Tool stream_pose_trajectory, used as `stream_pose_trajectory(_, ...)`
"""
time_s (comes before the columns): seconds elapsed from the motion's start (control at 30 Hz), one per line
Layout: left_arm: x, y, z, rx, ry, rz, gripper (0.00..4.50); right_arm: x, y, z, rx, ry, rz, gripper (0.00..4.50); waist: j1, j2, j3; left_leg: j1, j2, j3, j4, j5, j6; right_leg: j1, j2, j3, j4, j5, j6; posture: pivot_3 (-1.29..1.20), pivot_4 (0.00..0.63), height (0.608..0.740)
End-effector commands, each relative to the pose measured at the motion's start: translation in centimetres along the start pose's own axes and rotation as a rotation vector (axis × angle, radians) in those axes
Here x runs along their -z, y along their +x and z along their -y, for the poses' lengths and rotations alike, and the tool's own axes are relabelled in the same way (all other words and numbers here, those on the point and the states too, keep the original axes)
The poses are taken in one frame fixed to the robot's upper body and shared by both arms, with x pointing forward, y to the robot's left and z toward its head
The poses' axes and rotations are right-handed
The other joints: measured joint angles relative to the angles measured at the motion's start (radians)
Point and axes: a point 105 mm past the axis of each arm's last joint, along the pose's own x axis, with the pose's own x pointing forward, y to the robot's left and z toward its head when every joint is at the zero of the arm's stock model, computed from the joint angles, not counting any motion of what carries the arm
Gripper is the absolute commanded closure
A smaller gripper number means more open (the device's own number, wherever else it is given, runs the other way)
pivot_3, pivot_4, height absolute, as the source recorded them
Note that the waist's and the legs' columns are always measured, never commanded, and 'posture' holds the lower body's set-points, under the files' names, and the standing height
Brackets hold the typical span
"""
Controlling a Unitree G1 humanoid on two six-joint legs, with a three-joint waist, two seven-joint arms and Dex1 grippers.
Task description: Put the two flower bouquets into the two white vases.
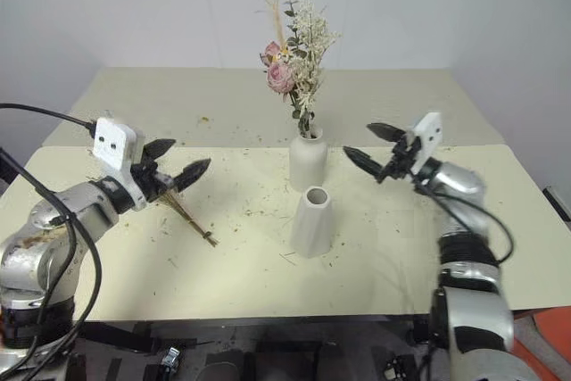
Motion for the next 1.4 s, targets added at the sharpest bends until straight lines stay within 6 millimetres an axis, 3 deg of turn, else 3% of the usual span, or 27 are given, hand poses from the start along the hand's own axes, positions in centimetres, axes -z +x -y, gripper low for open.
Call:
stream_pose_trajectory(0.03,0.1,-1.3,-0.5,-0.278,-0.005,-0.134,0.00,-2.8,-1.1,-0.2,-0.106,-0.123,-0.077,0.02,-0.002,0.000,0.000,0.000,0.000,0.000,0.000,0.000,0.000,0.000,0.000,0.000,-0.001,0.000,0.000,0.00,0.150,0.740)
stream_pose_trajectory(0.13,1.0,-1.2,-0.2,-0.405,-0.162,-0.139,0.00,-5.2,-1.8,-0.8,-0.198,-0.167,-0.094,0.02,-0.011,0.000,0.000,0.001,-0.001,-0.001,-0.002,0.000,0.000,0.000,0.001,0.001,-0.002,0.000,0.000,0.00,0.150,0.740)
stream_pose_trajectory(0.3,4.0,-1.1,-0.2,-0.662,-0.391,-0.257,0.00,-8.3,-2.0,-4.0,-0.445,-0.250,-0.101,0.02,-0.019,-0.002,0.001,0.003,-0.001,-0.003,-0.002,0.000,0.000,0.002,0.001,0.001,-0.002,0.000,0.000,0.00,0.150,0.740)
stream_pose_trajectory(0.43,5.5,-1.1,0.1,-0.740,-0.495,-0.339,0.00,-8.6,-1.6,-5.5,-0.522,-0.314,-0.143,0.02,-0.021,-0.002,0.001,0.003,-0.001,-0.003,-0.002,0.000,-0.001,0.002,0.001,0.001,-0.002,0.000,0.000,0.00,0.150,0.740)
stream_pose_trajectory(0.6,6.9,-0.9,0.3,-0.799,-0.580,-0.434,0.00,-8.0,-1.1,-5.4,-0.473,-0.314,-0.172,0.02,-0.012,-0.003,0.002,0.002,-0.003,-0.003,-0.002,0.000,-0.001,0.002,-0.001,0.000,-0.002,0.000,0.000,0.00,0.150,0.740)
stream_pose_trajectory(0.77,6.4,1.0,0.0,-0.660,-0.565,-0.425,0.00,-7.3,-1.3,-5.5,-0.443,-0.319,-0.193,0.02,0.013,-0.005,0.003,0.000,-0.003,-0.004,-0.001,0.000,-0.001,0.001,-0.001,-0.001,-0.003,0.000,-0.001,0.00,0.150,0.740)
stream_pose_trajectory(1.0,4.9,2.6,1.8,-0.506,-0.516,-0.382,0.00,-7.0,-2.4,-4.9,-0.402,-0.318,-0.220,0.02,0.013,-0.005,0.003,-0.002,-0.003,-0.005,-0.001,0.000,-0.003,0.001,-0.002,-0.002,-0.005,0.000,0.000,0.00,0.150,0.740)
stream_pose_trajectory(1.3,7.4,4.1,0.9,-0.462,-0.570,-0.542,0.00,-6.6,-2.7,-4.6,-0.325,-0.312,-0.230,0.02,0.007,-0.006,0.003,0.001,-0.003,-0.005,-0.001,0.000,-0.003,0.002,-0.001,-0.001,-0.002,0.000,0.000,0.00,0.150,0.740)
stream_pose_trajectory(1.4,7.2,4.8,1.3,-0.423,-0.560,-0.561,0.00,-6.5,-2.7,-4.6,-0.313,-0.311,-0.236,0.02,0.008,-0.006,0.003,0.000,-0.004,-0.005,-0.001,0.000,-0.003,0.001,-0.001,-0.002,-0.004,0.000,0.000,0.00,0.150,0.740)
